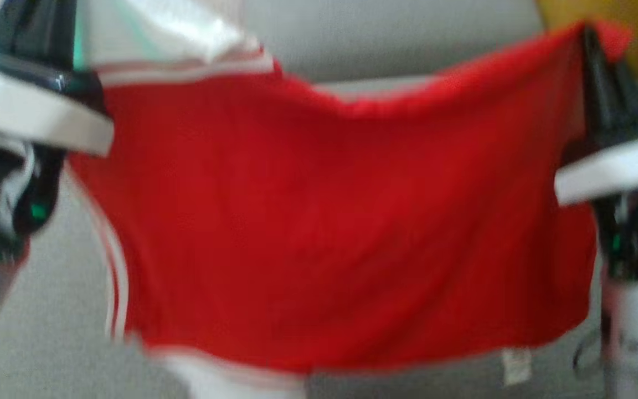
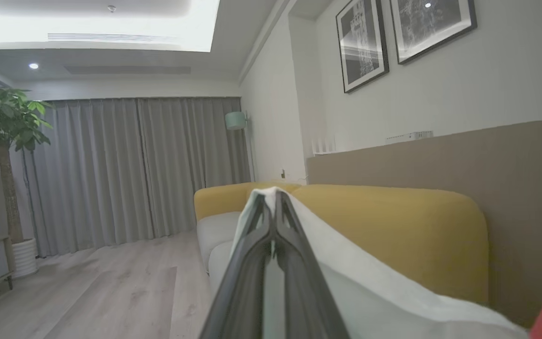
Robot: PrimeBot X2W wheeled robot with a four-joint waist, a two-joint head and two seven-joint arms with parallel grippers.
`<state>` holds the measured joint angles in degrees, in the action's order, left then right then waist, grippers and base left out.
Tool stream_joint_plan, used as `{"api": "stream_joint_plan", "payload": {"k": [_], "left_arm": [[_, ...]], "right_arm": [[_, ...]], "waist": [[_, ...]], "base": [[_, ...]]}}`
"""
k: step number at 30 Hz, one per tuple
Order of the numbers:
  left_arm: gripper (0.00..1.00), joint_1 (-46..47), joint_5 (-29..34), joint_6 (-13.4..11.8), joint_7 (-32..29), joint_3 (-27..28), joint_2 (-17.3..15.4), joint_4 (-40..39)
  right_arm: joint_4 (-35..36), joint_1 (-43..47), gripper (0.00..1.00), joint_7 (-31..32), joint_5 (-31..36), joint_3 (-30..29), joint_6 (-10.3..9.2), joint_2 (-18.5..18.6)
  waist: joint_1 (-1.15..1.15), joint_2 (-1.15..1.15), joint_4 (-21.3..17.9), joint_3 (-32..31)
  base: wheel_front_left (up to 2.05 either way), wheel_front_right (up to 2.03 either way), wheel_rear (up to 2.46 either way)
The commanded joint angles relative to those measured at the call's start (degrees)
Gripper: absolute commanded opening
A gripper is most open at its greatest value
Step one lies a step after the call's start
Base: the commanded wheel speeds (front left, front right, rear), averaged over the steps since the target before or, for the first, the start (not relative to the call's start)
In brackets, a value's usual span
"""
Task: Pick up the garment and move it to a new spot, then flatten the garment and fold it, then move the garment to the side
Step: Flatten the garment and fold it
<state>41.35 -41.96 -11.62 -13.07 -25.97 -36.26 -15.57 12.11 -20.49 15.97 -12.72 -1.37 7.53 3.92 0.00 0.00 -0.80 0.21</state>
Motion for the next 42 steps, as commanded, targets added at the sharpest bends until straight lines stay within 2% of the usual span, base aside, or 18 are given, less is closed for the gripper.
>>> {"api": "stream_joint_plan", "payload": {"k": [1, 7, 12, 13, 17, 21, 27, 31, 38, 42], "left_arm": [[0.00, 7.2, 1.2, 0.8, 0.1, 2.7, -1.2, 0.7], [0.00, 22.6, 5.2, 4.4, 3.4, 0.7, 3.9, 15.7], [0.00, 35.7, 9.4, 6.6, 9.9, -0.6, 8.8, 29.8], [0.00, 35.7, 9.4, 6.6, 9.9, -0.6, 8.8, 29.8], [0.00, 42.0, 11.4, 7.7, 16.0, -1.5, 12.8, 39.3], [0.00, 44.1, 11.1, 8.7, 21.7, -1.6, 16.7, 45.8], [0.00, 38.9, 10.1, 12.3, 26.2, -3.8, 20.5, 50.6], [0.00, 32.2, 9.7, 13.8, 27.6, -4.1, 21.1, 50.0], [0.00, 19.2, 9.2, 14.4, 28.0, -0.7, 19.6, 41.6], [0.00, 6.9, 9.5, 13.9, 28.1, 1.4, 19.1, 33.5]], "right_arm": [[-0.2, -7.5, 0.00, -0.1, 0.4, 1.8, -0.04, 0.7], [-18.8, -28.0, 0.00, -5.4, 2.5, 2.3, -0.04, 1.3], [-34.8, -43.5, 0.00, -10.2, 6.8, 1.7, -0.04, 1.6], [-34.8, -43.5, 0.00, -10.2, 6.8, 1.7, -0.04, 1.6], [-44.8, -52.0, 0.00, -14.2, 11.4, -0.6, -0.04, 1.1], [-52.8, -56.3, 0.00, -18.0, 16.3, -1.7, -0.04, 0.9], [-62.7, -54.8, 0.00, -24.3, 21.1, -4.3, -0.04, 1.0], [-67.8, -51.9, 0.00, -27.9, 22.0, -5.4, -0.04, 0.9], [-70.7, -47.9, 0.00, -30.5, 18.8, -5.4, -0.04, 0.2], [-69.2, -42.3, 0.00, -30.9, 13.8, -4.4, -0.04, -0.2]], "waist": [[0.00, 0.00, 0.0, 5.5], [0.00, 0.00, 0.1, 13.9], [0.00, 0.00, 1.2, 17.8], [0.00, 0.00, 1.2, 17.8], [0.00, 0.00, 2.5, 20.6], [0.00, 0.00, 4.2, 24.4], [0.00, 0.00, 6.0, 29.1], [0.00, 0.00, 6.3, 29.9], [0.00, 0.00, 5.8, 29.0], [0.00, 0.00, 5.6, 25.9]], "base": [[0.00, 0.00, 0.00], [0.00, 0.00, 0.00], [0.00, 0.00, 0.00], [0.00, 0.00, 0.00], [0.00, 0.00, 0.00], [0.00, 0.00, 0.00], [0.00, 0.00, 0.00], [0.00, 0.00, 0.00], [0.00, 0.00, 0.00], [0.00, 0.00, 0.00]]}}
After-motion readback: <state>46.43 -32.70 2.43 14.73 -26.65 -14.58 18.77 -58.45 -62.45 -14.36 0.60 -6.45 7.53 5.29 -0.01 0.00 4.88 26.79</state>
